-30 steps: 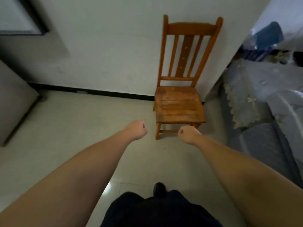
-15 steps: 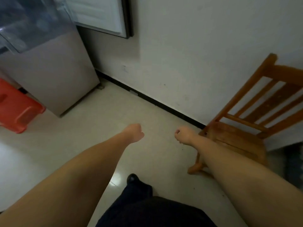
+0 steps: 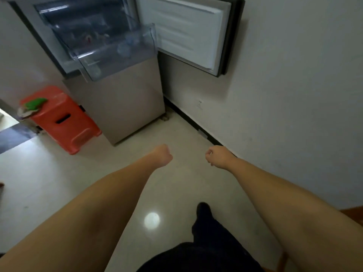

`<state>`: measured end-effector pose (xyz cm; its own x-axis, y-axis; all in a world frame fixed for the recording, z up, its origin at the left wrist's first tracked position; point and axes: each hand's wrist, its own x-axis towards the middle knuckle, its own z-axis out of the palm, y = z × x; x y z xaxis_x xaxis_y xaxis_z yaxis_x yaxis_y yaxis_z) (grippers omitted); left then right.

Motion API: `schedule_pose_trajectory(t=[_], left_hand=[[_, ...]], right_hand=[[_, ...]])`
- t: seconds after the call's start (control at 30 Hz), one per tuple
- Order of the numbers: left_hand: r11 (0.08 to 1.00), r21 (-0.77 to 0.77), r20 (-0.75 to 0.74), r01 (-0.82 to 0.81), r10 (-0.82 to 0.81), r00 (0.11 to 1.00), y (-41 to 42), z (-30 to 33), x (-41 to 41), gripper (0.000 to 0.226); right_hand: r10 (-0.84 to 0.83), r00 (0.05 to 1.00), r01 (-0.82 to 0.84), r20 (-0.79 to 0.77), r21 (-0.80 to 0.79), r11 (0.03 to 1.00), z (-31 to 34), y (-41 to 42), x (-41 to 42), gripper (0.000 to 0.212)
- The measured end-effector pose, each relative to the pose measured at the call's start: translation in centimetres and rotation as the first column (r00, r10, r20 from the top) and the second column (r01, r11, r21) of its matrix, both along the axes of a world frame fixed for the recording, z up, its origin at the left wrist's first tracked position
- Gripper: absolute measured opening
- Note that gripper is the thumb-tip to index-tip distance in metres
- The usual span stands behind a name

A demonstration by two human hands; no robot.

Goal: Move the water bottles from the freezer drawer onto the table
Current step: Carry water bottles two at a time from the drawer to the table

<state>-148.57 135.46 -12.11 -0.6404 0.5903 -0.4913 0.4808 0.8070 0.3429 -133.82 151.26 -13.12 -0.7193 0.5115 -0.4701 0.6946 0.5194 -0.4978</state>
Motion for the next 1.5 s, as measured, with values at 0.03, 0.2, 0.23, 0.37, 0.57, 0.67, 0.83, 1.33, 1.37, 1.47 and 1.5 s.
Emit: schedule_pose_trajectory(t=[0.03,0.2,0.23,0.37,0.57,0.67,0.83,1.33,1.37,1.47,1.5], left_hand=[[1.000,0.005,0.002,-0.022,0.022,1.000,0.7,-0.1,-1.6,0.033],[0.994,0.035,-0.012,-0.099,0.099,0.995,5.3,0.8,-9.0,0.029],[0.994,0.048,-0.032,-0.102,0.104,0.994,6.6,1.2,-10.7,0.028],[0.978,0.095,-0.052,-0.187,0.193,0.980,11.8,2.5,-17.3,0.017],[0.941,0.173,-0.034,-0.290,0.300,0.953,16.6,3.9,-24.0,0.015],[0.920,0.194,-0.052,-0.341,0.357,0.933,17.5,4.5,-28.2,0.024],[0.866,0.316,-0.106,-0.387,0.438,0.893,18.0,6.8,-35.8,0.026],[0.770,0.494,-0.203,-0.403,0.553,0.808,15.8,12.2,-62.1,0.021],[0.773,0.483,-0.189,-0.411,0.550,0.814,15.5,11.9,-62.8,0.023],[0.765,0.437,-0.106,-0.472,0.565,0.818,15.4,10.6,-65.5,0.033],[0.765,0.418,-0.089,-0.491,0.572,0.816,15.4,10.0,-66.3,0.035]], right_hand=[[0.015,1.000,-0.015,-0.003,-0.001,1.000,-0.2,1.1,-1.9,0.029],[0.097,0.995,-0.097,-0.037,-0.004,0.995,0.0,6.9,-11.3,0.029],[0.113,0.992,-0.113,-0.056,0.001,0.994,0.3,8.4,-13.5,0.029],[0.162,0.981,-0.163,-0.109,0.004,0.987,2.1,13.7,-21.7,0.029],[0.265,0.950,-0.262,-0.166,0.041,0.964,4.6,18.3,-31.7,0.028],[0.305,0.935,-0.308,-0.179,0.011,0.951,5.0,19.5,-37.3,0.024],[0.321,0.907,-0.343,-0.274,-0.038,0.938,6.3,19.5,-46.3,0.027],[0.182,0.837,-0.210,-0.516,0.005,0.978,10.7,18.5,-72.8,0.024],[0.176,0.847,-0.204,-0.502,0.001,0.979,10.3,18.6,-73.4,0.025],[0.100,0.907,-0.132,-0.409,-0.051,0.990,8.8,19.0,-76.3,0.025],[0.082,0.925,-0.106,-0.371,-0.046,0.993,8.3,19.2,-77.4,0.024]])
